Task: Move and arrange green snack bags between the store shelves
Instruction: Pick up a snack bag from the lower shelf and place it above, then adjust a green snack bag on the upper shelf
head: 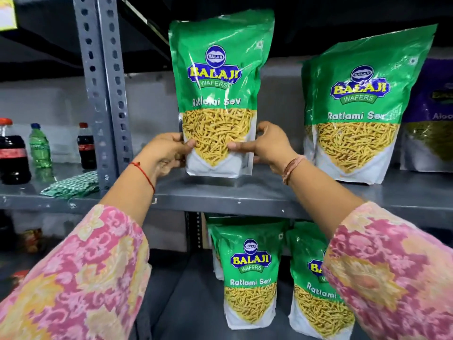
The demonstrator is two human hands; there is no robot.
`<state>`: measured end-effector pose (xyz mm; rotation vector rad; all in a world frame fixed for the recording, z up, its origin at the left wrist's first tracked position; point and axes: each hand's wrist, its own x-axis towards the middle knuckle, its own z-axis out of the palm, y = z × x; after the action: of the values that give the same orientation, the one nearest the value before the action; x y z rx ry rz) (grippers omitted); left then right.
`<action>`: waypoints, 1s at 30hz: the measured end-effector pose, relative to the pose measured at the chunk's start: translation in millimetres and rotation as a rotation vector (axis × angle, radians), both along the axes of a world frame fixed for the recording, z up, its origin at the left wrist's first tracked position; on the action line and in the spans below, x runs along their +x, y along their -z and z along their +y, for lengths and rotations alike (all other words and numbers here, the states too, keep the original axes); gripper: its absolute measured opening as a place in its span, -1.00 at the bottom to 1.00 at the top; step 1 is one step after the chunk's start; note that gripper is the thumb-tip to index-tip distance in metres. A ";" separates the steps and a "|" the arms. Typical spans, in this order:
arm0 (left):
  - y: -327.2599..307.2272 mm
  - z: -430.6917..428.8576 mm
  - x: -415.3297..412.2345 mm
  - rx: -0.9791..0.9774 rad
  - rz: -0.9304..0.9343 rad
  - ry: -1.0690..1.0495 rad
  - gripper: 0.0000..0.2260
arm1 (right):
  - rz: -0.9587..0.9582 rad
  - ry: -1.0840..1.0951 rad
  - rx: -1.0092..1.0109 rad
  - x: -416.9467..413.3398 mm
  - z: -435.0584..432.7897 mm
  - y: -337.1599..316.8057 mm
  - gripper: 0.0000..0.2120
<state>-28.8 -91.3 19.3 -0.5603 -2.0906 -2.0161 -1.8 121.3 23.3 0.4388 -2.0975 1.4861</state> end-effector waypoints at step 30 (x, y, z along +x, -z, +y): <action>-13.4 192.4 35.8 -0.021 0.453 -0.198 -0.48 | 0.483 0.729 0.045 53.6 108.5 3.9 -0.27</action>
<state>7.1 101.1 32.7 -0.7053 -1.8140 -1.5829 51.8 229.8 19.4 0.0173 -1.6391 0.8082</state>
